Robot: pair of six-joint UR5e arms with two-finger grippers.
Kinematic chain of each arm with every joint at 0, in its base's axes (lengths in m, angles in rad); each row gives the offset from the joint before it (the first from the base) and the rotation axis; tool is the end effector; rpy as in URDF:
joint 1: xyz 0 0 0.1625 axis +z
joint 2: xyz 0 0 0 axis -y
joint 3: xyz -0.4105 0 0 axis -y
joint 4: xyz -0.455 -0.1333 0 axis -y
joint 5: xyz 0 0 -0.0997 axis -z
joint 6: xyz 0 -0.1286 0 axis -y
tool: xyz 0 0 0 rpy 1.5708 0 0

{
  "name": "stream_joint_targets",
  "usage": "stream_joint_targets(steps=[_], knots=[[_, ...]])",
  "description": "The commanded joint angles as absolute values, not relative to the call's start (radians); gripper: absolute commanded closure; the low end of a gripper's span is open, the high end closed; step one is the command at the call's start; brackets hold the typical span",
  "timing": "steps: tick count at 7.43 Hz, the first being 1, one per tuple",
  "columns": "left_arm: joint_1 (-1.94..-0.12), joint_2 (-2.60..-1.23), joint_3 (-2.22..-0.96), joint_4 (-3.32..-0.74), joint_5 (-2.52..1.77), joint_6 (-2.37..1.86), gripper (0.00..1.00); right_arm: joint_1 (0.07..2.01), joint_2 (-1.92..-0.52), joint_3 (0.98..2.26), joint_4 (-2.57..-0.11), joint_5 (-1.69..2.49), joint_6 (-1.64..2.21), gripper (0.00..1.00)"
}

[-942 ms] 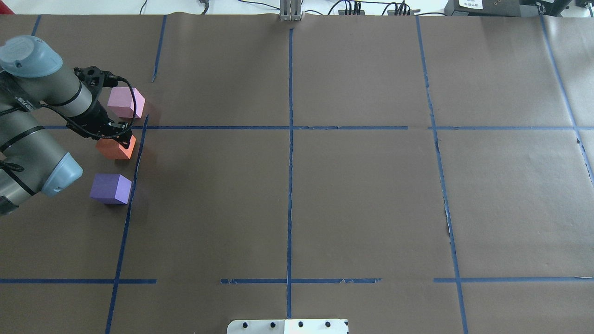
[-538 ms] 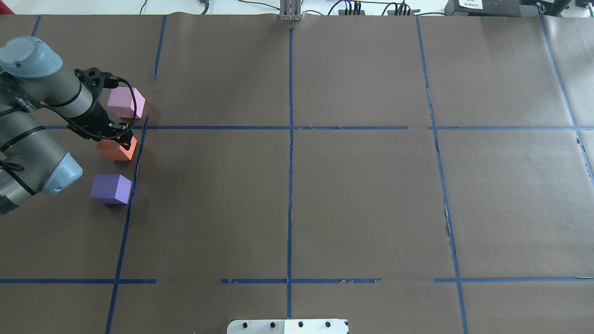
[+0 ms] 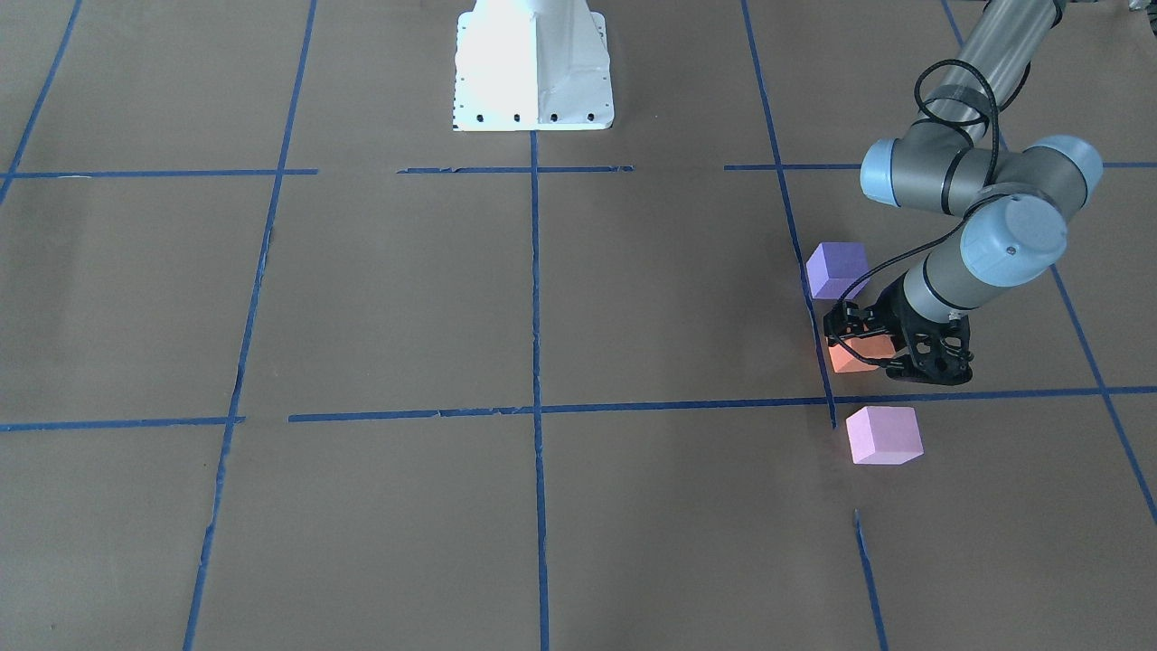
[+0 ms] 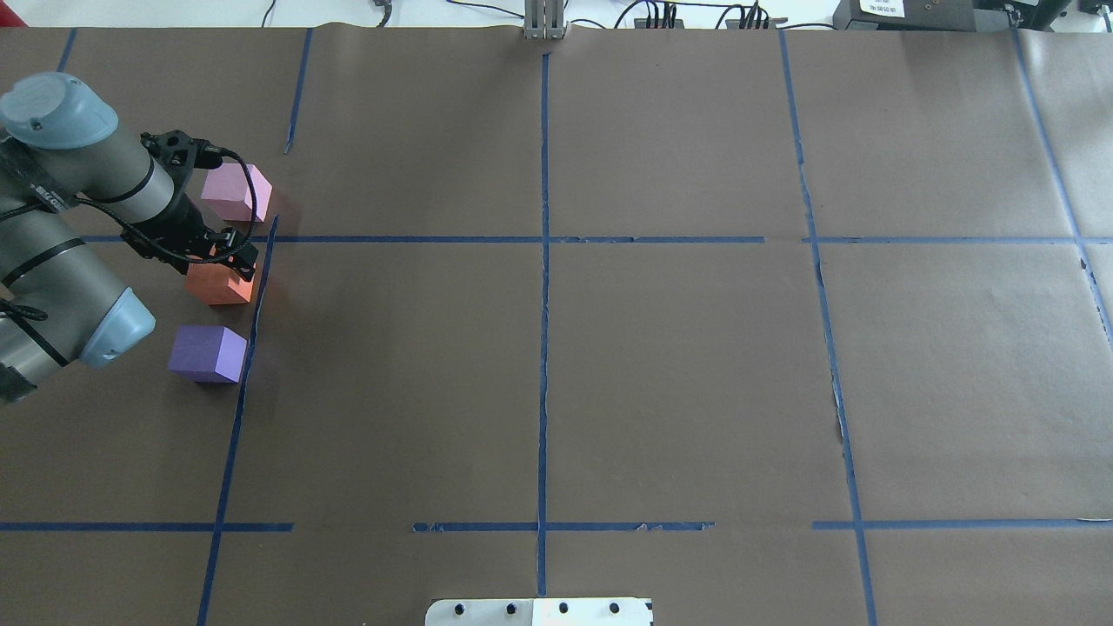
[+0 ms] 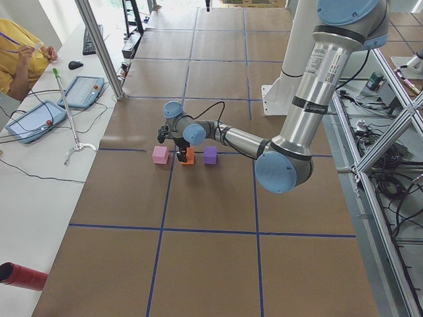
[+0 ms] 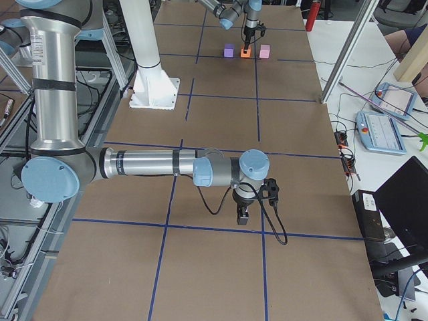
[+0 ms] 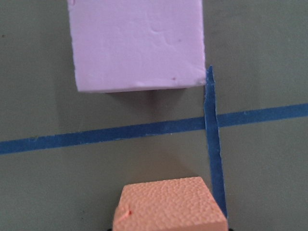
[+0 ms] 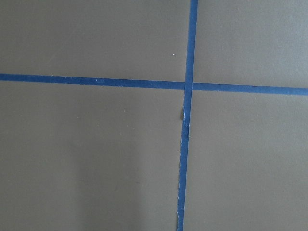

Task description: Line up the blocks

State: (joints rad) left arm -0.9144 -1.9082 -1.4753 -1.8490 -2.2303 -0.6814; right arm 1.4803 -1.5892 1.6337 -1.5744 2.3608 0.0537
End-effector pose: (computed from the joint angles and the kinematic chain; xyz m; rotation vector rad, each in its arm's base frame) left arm 0.3930 -0.5994 0.4795 -0.0066 0.8159 0.1478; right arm -0.0080 -0.5519 0.6391 -0.0183 -0.7907 -0.0510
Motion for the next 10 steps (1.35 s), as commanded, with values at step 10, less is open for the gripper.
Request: stream_joint_targets(steps=[10], knots=[[-1.242, -1.869, -1.649, -1.726, -2.276, -0.478, 0.0, 1.48, -1.589, 1.632, -1.575, 2.361, 0.054, 0.0]])
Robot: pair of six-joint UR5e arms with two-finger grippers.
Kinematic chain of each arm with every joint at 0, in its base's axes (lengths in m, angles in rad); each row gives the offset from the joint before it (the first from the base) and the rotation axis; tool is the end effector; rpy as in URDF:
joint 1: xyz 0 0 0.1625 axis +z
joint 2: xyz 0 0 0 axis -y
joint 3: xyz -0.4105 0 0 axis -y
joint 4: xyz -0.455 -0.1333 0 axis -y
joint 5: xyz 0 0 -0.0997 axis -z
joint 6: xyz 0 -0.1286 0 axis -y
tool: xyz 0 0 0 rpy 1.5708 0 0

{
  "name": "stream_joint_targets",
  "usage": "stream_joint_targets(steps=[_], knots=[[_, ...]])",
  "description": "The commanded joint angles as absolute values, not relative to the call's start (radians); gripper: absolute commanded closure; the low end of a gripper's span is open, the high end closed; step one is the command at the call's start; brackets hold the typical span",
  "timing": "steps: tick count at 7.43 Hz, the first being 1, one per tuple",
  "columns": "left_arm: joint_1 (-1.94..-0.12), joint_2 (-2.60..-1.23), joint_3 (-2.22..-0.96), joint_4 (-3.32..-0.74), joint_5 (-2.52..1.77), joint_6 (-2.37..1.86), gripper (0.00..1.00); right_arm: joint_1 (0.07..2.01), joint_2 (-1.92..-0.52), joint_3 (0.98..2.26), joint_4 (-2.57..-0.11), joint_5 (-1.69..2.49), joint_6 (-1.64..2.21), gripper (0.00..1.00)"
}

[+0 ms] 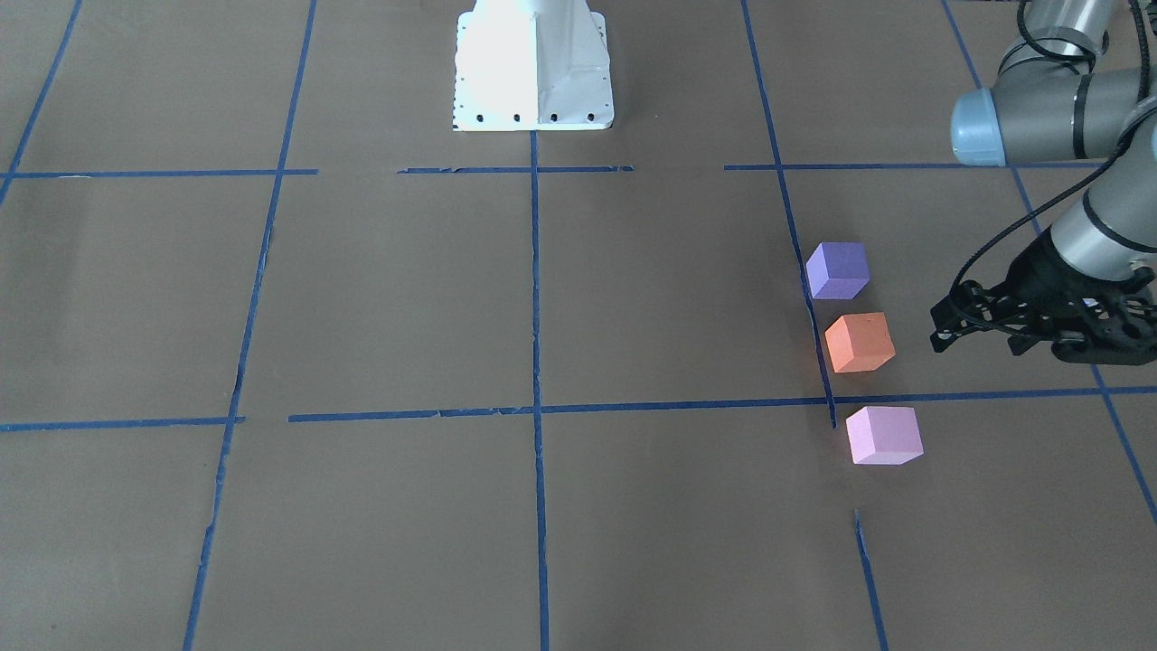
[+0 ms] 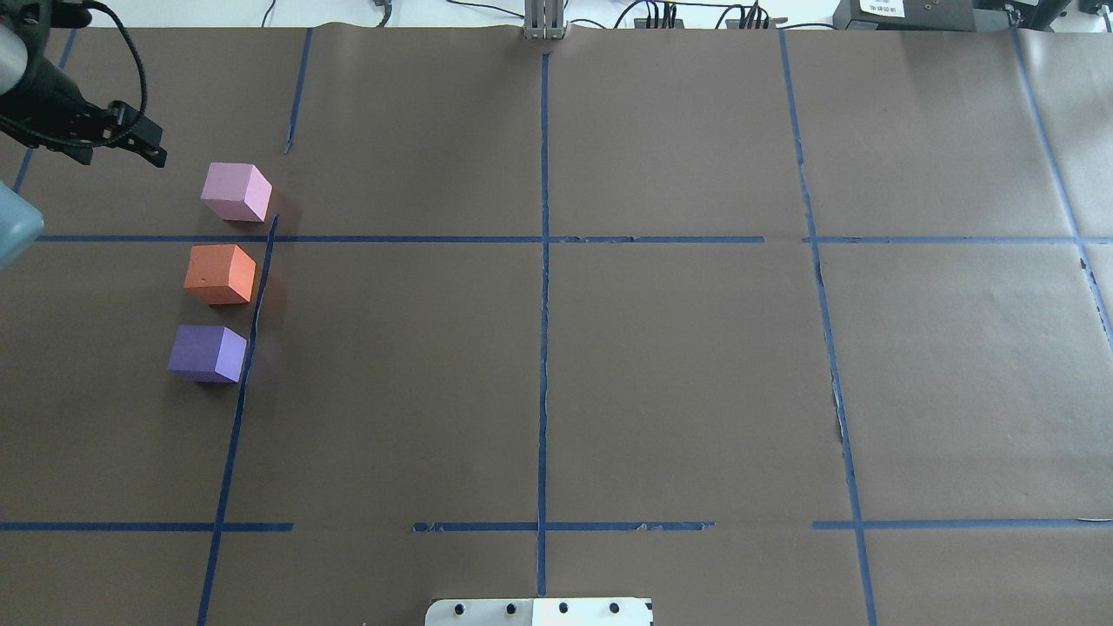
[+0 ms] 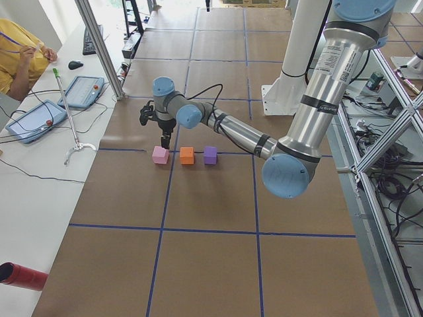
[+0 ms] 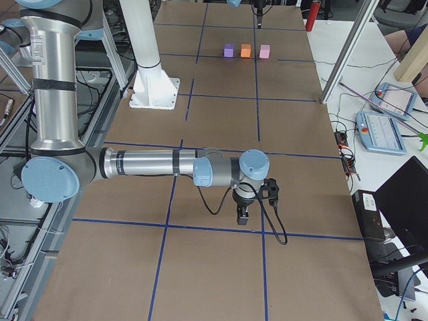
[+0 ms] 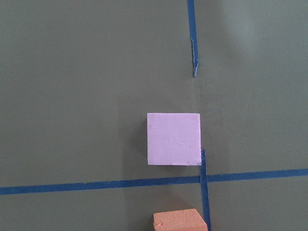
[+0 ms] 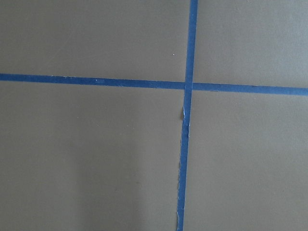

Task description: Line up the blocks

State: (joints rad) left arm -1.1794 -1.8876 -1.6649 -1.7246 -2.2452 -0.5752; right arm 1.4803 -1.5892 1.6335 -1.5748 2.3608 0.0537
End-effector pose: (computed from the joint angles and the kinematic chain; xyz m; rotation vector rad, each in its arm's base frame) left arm 0.2116 -0.6516 0.4023 0.1756 0.8319 0.0178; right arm -0.0080 -0.5518 0.6392 -0.0188 -0.7907 -0.0508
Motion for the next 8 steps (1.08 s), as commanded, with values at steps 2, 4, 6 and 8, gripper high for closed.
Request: stream_joint_targets(steps=[2, 4, 6, 8], knots=[[-1.353, -1.833, -1.599, -1.715, -2.281, -0.264, 0.0, 1.48, -1.589, 1.634, -1.575, 2.361, 0.054, 0.0], [-1.469, -1.799, -1.516, -1.713, -2.284, -0.012, 0.0, 1.48, -1.589, 1.634, -1.575, 2.361, 0.054, 0.0], [-1.534, -1.682, -1.509, -1.715, -2.287, 0.177, 0.0, 1.48, -1.589, 1.634, -1.575, 2.361, 0.054, 0.0], [-1.546, -1.583, -1.548, -1.743, -2.29, 0.251, 0.0, 1.48, -1.589, 1.634, -1.574, 2.361, 0.054, 0.0]])
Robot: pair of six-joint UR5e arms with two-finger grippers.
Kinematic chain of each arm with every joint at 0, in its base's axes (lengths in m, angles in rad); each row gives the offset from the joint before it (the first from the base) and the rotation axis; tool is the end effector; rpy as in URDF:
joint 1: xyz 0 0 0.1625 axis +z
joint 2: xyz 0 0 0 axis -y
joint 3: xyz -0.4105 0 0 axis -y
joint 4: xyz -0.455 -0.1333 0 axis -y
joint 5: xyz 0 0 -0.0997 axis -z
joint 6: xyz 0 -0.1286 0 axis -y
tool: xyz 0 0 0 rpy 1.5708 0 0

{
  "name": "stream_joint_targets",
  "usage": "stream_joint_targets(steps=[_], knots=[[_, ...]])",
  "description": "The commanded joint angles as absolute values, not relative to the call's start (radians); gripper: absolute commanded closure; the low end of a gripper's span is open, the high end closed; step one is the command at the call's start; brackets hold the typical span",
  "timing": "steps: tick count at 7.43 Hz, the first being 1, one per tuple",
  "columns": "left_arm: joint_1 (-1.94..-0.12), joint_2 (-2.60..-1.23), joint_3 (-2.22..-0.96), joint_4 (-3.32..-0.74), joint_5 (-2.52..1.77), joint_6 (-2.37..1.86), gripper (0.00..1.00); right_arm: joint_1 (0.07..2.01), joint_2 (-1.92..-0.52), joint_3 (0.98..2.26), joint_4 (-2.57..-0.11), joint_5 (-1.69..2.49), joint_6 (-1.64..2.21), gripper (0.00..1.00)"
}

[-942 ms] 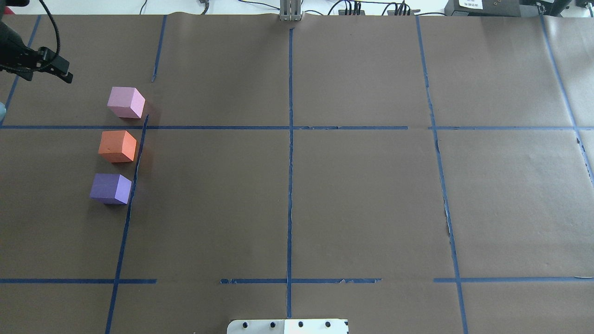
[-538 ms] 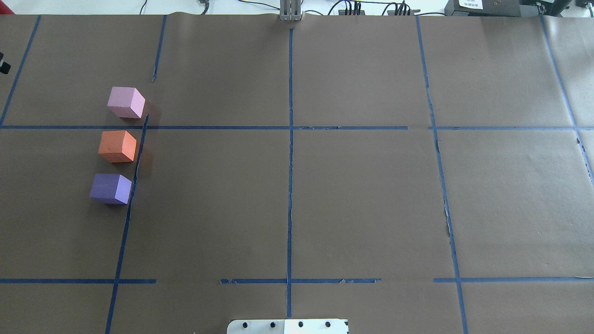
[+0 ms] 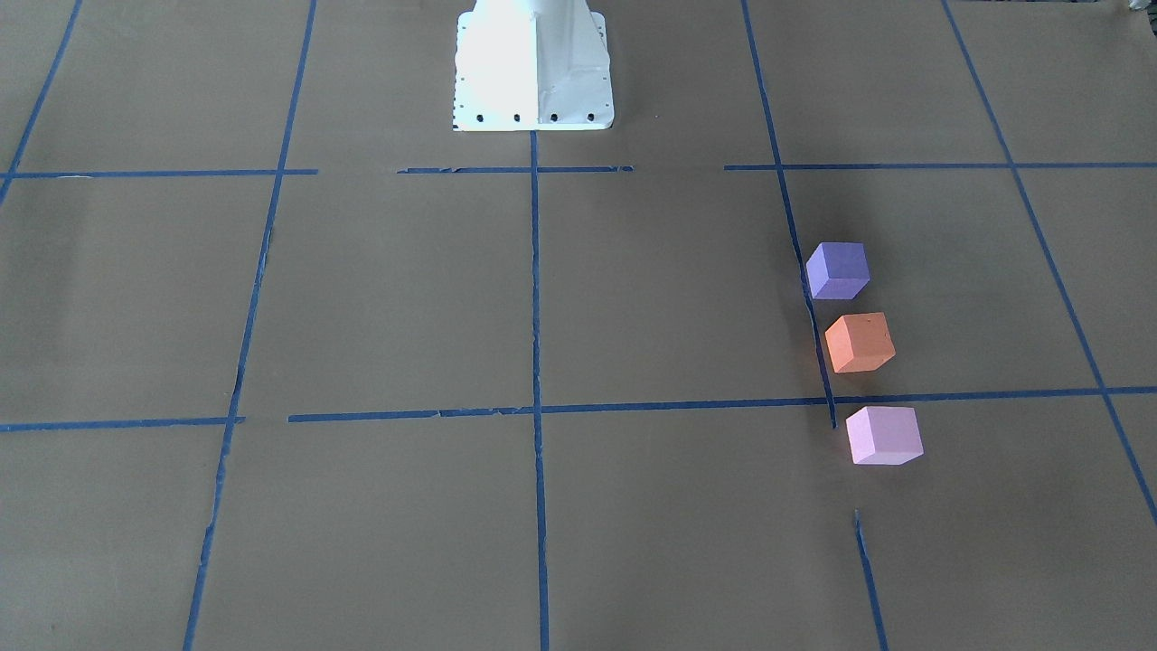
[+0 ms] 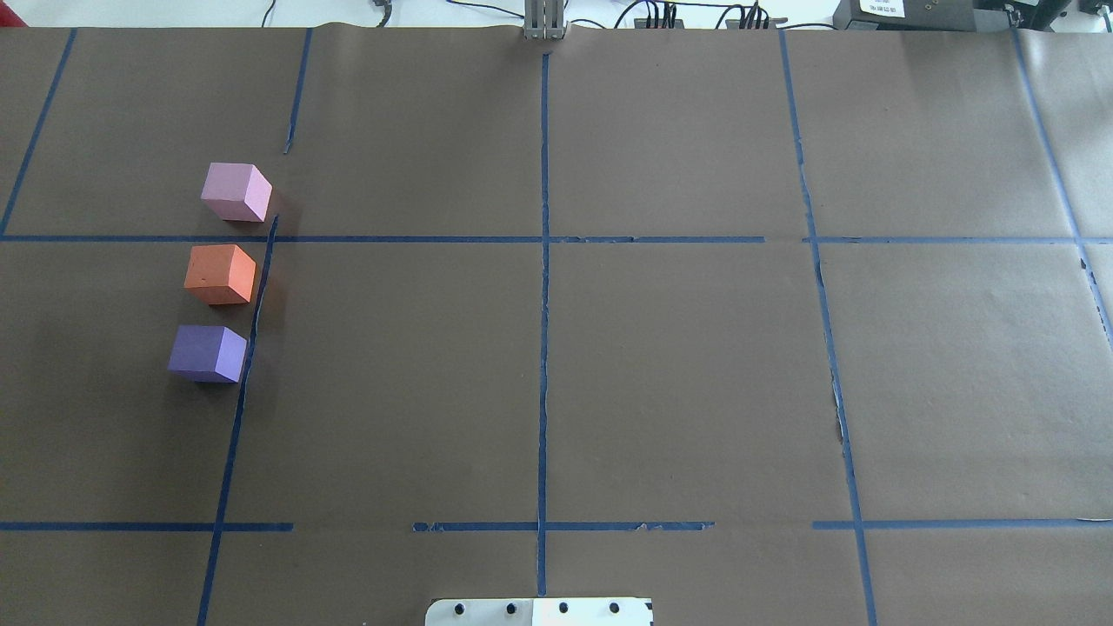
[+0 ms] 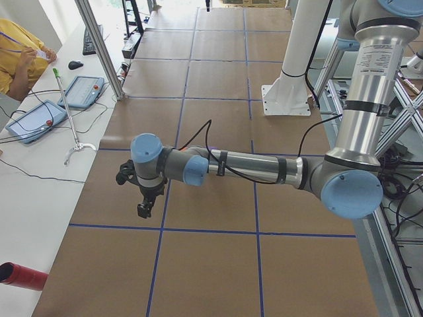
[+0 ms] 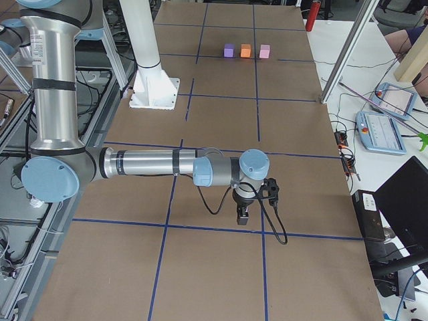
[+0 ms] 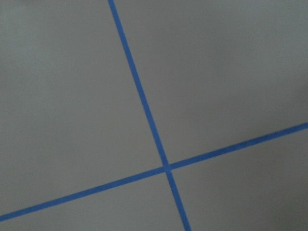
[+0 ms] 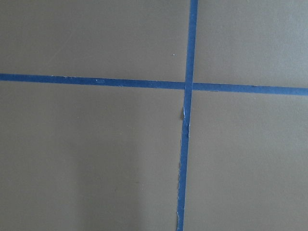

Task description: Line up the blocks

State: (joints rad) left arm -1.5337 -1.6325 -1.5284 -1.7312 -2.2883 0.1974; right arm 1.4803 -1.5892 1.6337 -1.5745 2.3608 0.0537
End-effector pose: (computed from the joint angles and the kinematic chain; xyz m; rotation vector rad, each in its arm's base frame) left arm -0.0266 -0.5970 0.6409 0.2295 0.7019 0.2882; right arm -0.0080 -0.5518 0.6391 -0.0183 -0.7907 -0.0510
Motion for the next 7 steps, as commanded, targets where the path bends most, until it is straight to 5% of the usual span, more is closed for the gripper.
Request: stream_joint_targets(steps=[1, 7], knots=[[-1.571, -1.585, -1.551, -1.743, -2.29, 0.265, 0.0, 1.48, -1.589, 1.634, -1.575, 2.361, 0.054, 0.0], [-1.601, -1.575, -1.56, -1.736, -2.37, 0.239, 0.0, 1.48, -1.589, 1.634, -1.575, 2.361, 0.054, 0.0]])
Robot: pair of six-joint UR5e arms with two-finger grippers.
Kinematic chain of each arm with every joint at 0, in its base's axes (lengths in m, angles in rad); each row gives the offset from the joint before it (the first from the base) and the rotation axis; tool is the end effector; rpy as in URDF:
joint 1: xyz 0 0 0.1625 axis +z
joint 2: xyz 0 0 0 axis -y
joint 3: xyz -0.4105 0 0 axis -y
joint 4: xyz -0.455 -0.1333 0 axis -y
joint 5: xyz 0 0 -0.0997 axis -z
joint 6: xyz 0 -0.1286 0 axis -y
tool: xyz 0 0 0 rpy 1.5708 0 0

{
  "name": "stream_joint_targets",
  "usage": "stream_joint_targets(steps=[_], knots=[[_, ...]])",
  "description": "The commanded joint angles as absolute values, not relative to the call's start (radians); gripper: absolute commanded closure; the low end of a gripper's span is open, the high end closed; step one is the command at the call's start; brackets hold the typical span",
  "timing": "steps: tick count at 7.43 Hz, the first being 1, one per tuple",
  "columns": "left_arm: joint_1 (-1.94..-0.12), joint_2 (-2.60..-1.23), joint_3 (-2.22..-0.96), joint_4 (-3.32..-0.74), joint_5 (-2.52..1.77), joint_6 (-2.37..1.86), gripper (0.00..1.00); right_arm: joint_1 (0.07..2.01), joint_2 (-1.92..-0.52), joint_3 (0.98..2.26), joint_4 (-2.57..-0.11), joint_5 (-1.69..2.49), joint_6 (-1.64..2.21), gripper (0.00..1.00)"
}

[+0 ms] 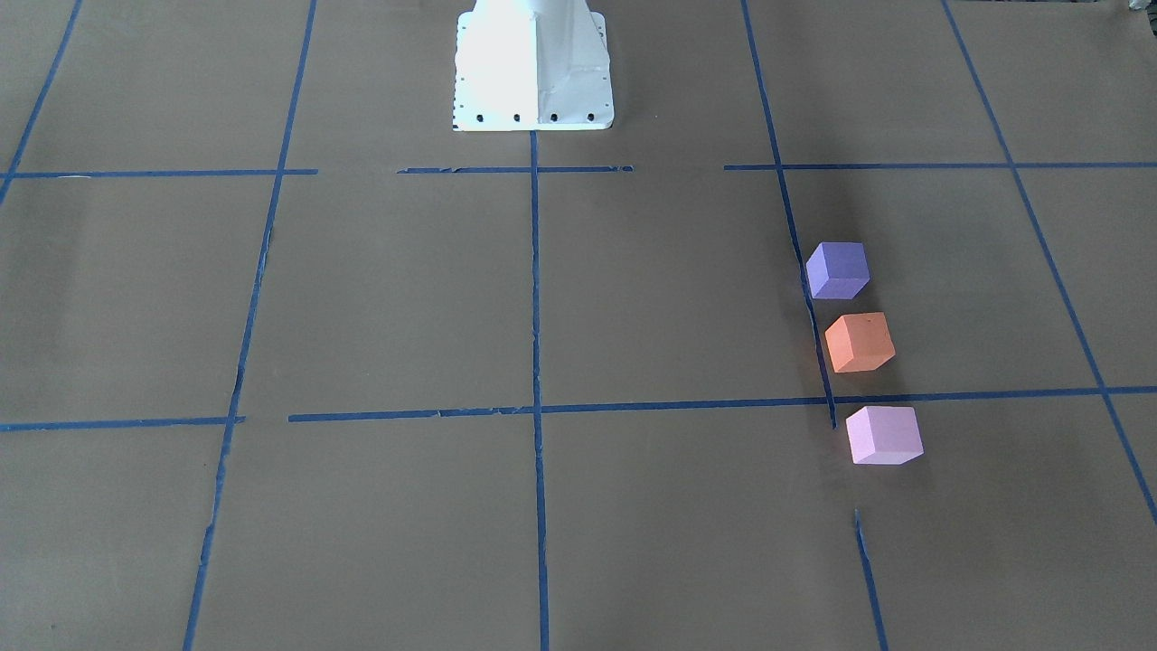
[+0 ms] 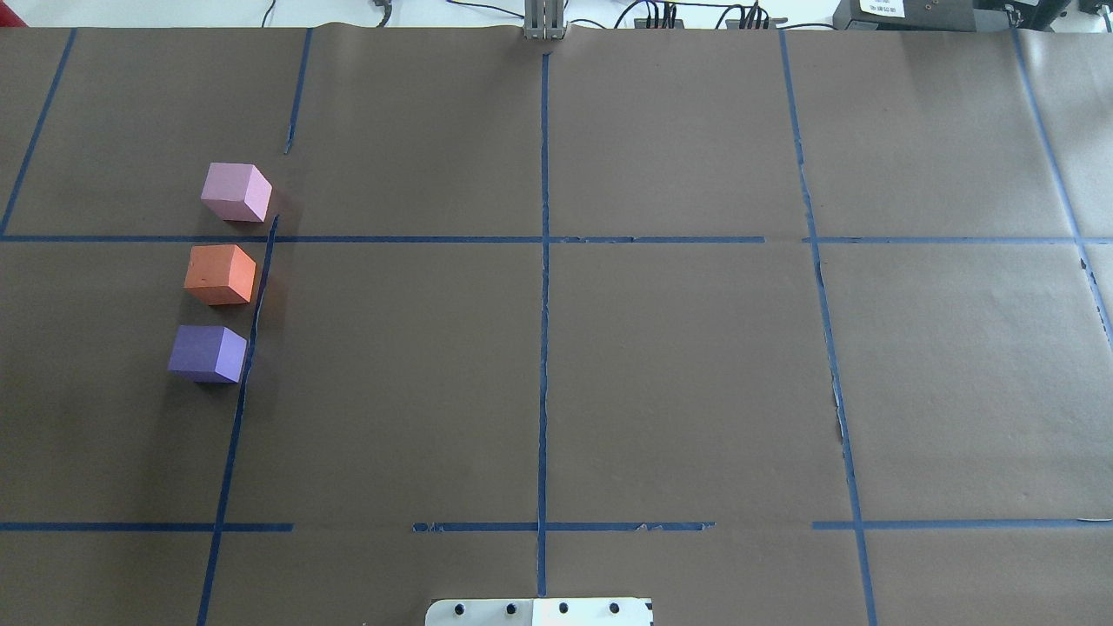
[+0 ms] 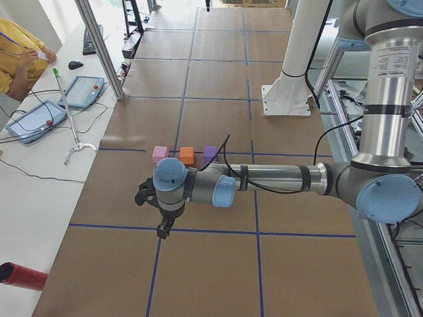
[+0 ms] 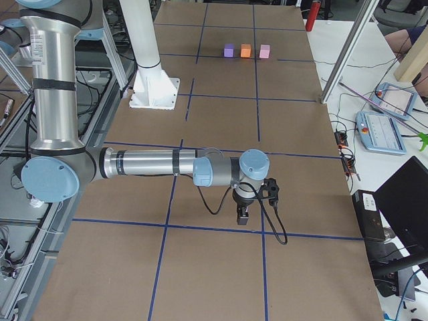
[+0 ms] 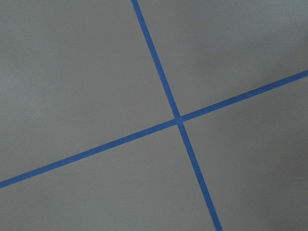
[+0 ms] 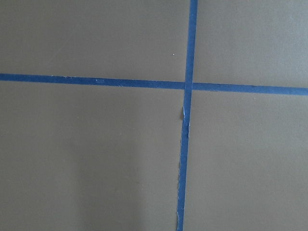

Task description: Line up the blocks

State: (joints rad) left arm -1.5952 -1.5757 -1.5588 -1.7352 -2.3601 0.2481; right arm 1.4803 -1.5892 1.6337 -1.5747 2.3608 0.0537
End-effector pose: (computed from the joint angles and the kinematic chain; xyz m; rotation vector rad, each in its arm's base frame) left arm -0.0559 -0.5685 0.6501 0.2555 0.7625 0.2736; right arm -0.0080 -0.5518 0.6391 -0.0185 -0.7907 -0.0509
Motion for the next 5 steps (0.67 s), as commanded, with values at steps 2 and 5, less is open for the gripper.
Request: stream_joint_targets(steps=[2, 5], knots=[[-1.6, -1.578, -1.563, -1.735, -2.355, 0.239, 0.0, 1.48, -1.589, 1.634, -1.574, 2.361, 0.054, 0.0], [-1.601, -1.589, -1.571, -1.726, -2.361, 0.238, 0.0, 1.48, -1.589, 1.634, -1.574, 2.361, 0.054, 0.0]])
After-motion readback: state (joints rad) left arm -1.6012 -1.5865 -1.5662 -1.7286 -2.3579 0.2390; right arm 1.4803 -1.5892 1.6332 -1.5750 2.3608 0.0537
